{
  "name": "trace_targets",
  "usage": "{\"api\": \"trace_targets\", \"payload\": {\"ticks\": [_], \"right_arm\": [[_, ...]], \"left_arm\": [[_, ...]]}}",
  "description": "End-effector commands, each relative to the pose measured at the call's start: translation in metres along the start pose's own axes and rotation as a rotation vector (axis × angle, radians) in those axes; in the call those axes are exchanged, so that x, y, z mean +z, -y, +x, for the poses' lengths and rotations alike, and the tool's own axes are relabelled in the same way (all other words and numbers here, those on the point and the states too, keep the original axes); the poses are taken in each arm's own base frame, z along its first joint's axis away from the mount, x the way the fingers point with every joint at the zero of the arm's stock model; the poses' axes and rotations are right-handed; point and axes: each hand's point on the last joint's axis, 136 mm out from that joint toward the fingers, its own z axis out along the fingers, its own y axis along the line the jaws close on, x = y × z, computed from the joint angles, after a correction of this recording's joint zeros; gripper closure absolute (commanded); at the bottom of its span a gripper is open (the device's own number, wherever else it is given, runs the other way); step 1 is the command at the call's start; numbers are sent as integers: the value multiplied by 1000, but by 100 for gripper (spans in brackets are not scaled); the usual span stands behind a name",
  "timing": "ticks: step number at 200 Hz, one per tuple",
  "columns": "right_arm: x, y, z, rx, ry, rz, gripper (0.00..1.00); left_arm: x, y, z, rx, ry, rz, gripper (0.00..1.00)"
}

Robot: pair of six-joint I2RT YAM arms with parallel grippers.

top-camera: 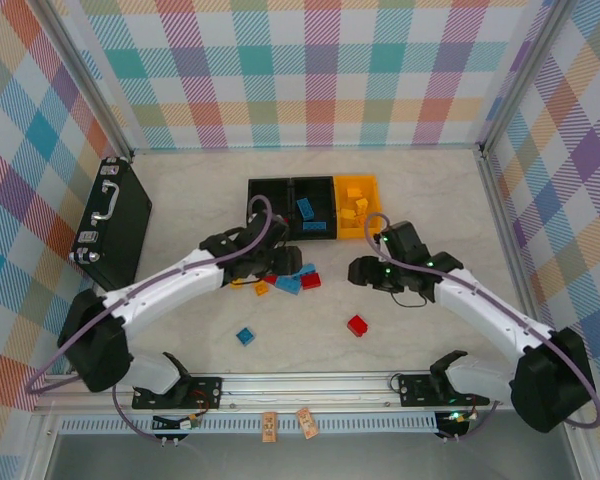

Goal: Sort the legos into containers by color
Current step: Pick up the lego from the center of the table.

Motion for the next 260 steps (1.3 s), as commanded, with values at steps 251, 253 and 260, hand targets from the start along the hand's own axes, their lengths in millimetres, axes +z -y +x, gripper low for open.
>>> {"api": "trace_targets", "payload": {"ticks": [251,253,260], "right_arm": [[153,-80,-17,-364,-244,266,22],[153,-79,-16,-364,-245,267,22],[154,-78,-16,-363,-249,275,23]], "left_arm": [[-23,-113,81,-286,-13,-140,26],[-23,-112,81,-287,-12,-139,26],[-23,-113,82,-290,-14,-140,26]]}}
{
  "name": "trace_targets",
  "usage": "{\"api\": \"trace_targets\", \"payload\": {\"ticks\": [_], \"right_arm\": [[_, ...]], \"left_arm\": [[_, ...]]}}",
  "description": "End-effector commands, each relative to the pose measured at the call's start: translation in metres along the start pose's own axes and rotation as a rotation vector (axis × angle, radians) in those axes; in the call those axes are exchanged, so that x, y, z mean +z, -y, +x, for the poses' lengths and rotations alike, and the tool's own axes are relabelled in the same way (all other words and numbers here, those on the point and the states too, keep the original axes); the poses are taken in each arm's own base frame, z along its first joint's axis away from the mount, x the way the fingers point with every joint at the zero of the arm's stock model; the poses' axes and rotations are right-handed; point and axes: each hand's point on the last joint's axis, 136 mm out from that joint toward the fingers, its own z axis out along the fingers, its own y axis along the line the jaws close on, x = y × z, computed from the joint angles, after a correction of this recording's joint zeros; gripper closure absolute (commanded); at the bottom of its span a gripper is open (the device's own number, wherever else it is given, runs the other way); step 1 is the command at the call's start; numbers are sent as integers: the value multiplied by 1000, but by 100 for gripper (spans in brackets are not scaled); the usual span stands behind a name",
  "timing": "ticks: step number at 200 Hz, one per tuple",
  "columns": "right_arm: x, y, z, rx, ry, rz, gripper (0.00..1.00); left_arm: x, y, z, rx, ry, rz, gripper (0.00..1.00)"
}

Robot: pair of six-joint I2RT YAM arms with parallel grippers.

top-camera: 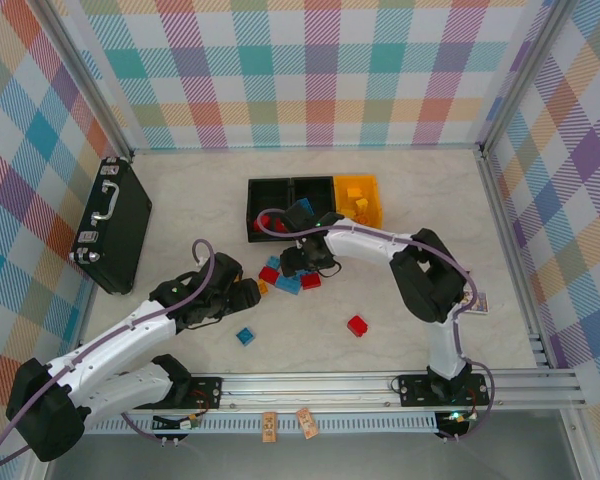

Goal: Sort the legos into containers by color
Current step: Pick up the lego from the center of the table.

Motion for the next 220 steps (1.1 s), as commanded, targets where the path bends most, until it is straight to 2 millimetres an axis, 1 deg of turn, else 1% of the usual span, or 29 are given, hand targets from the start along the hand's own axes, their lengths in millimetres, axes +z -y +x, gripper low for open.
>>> {"api": "trace_targets", "payload": {"ticks": [1,18,34,57,81,116,133,142,173,195,220], "right_arm": [[5,0,3,-15,-32,25,23],[7,1,3,-16,-30,30,27],[8,1,4,-15,-33,32,33],[3,1,3,-16,-25,31,41],[-13,2,0,-17,9,26,43],[-51,8,-12,-24,85,41,44],[-68,14,-23,-16,119,46,43],[-73,18,-30,-8,135,50,43],[-90,35,-63,4,190,73,43],[-95,47,-89,10,219,91,43],[-92,59,-115,11,230,118,43]], "left_arm": [[5,-11,5,-30,-16,-33,27],[5,-11,6,-32,-19,-33,27],[5,-13,5,-35,-15,-37,27],[5,-12,6,-38,-16,-34,27],[5,-10,5,-39,-14,-27,27],[3,-4,0,-35,-4,-8,27],[4,1,-2,-26,-7,1,27],[5,3,-2,-25,-12,1,27],[6,9,-5,-21,-14,15,27],[7,12,-7,-22,-14,21,28],[7,12,-6,-23,-16,20,28]]}}
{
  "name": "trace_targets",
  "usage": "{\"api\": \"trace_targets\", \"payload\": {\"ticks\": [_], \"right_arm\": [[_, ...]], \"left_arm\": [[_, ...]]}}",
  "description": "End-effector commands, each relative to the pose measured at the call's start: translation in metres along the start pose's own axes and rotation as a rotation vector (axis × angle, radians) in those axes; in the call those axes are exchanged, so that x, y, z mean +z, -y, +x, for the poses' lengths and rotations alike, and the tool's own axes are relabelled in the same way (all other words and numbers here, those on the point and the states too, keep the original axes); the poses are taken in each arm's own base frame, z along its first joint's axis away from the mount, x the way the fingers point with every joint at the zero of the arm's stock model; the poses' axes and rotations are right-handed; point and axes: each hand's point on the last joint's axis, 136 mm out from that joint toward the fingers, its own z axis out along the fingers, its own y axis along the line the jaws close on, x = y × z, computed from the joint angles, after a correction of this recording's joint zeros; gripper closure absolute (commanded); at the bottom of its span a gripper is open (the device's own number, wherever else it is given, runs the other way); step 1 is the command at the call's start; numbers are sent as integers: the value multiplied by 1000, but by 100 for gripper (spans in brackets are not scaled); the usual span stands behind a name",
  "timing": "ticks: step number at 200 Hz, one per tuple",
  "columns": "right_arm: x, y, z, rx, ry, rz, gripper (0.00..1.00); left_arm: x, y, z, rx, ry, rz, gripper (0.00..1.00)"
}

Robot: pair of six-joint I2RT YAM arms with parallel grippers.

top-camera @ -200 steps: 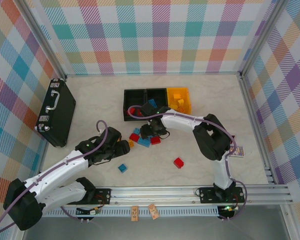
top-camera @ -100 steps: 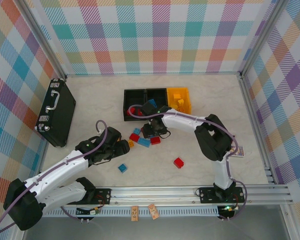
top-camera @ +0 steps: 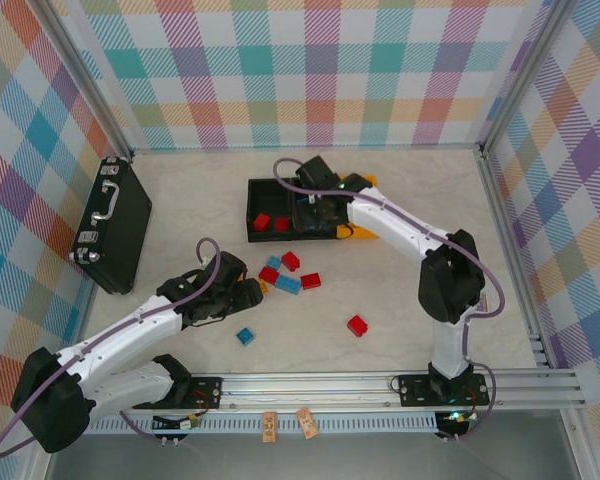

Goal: Sort the legos into containers by color
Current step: Place the lego in the container.

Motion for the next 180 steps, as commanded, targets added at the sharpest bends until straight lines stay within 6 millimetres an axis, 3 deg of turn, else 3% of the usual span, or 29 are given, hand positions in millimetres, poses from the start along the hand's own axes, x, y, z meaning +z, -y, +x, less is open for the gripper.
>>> {"api": "trace_targets", "payload": {"ticks": [1,49,114,180], "right_arm": [[16,15,-10,-37,-30,58,43],[45,21,-32,-48,-58,84,42],[72,19,-19,-30,-113,78,40],[72,18,-19,-28,-111,74,29]], "left_arm": [[-3,8,-7,-2,7,28,28],[-1,9,-6,-8,1,24,28],[2,10,-6,-4,-6,16,28],[3,12,-7,-10,-8,23,28]]}}
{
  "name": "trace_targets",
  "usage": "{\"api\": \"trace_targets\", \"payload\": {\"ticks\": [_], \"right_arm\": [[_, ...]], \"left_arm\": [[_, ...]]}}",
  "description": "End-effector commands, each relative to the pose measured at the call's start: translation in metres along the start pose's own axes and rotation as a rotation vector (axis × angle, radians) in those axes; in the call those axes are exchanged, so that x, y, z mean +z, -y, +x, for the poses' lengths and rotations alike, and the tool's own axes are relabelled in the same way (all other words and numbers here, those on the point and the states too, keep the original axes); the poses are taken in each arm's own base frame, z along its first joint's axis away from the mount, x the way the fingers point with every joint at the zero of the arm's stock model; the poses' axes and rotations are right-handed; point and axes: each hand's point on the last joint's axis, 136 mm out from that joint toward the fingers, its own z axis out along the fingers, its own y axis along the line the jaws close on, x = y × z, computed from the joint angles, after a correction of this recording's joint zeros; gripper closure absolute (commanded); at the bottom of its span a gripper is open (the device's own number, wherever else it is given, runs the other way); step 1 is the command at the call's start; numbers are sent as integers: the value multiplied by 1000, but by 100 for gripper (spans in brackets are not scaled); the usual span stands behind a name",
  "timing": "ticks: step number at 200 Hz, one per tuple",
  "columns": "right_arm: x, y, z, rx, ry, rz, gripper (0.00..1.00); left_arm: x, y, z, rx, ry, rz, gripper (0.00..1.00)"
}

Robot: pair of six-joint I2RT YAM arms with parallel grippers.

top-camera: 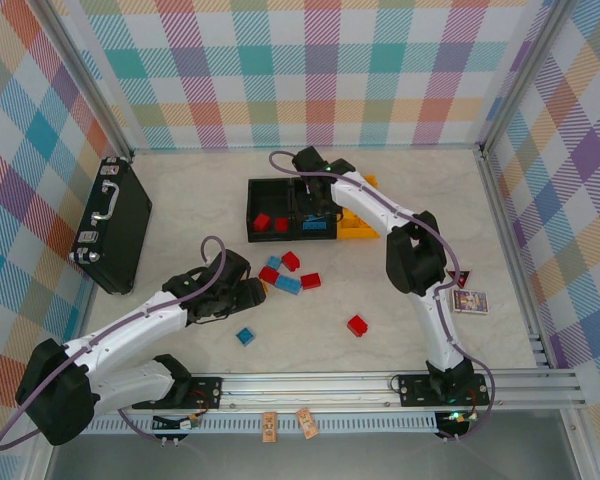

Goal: Sort the legos into containers by color
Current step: Place the lego in the container, then pick up the lego from the center of the table.

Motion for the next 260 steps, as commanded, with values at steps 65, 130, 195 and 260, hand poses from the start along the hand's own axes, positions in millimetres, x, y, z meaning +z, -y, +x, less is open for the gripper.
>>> {"api": "trace_targets", "payload": {"ticks": [65,130,195,260], "right_arm": [[-30,-8,-15,-10,56,-47,27],[-85,-15,-6,3,150,-132,28],[-119,-19,45,40,164,-251,30],[-132,-27,109,41,134,-351,31]], "left_arm": [[-10,8,-11,-9,27,21,28],[-21,-2,-21,-21,76,-39,28],[-14,-7,-36,-17,64,-121,31],[14,-17,-60,-17,48,-212,37]]}}
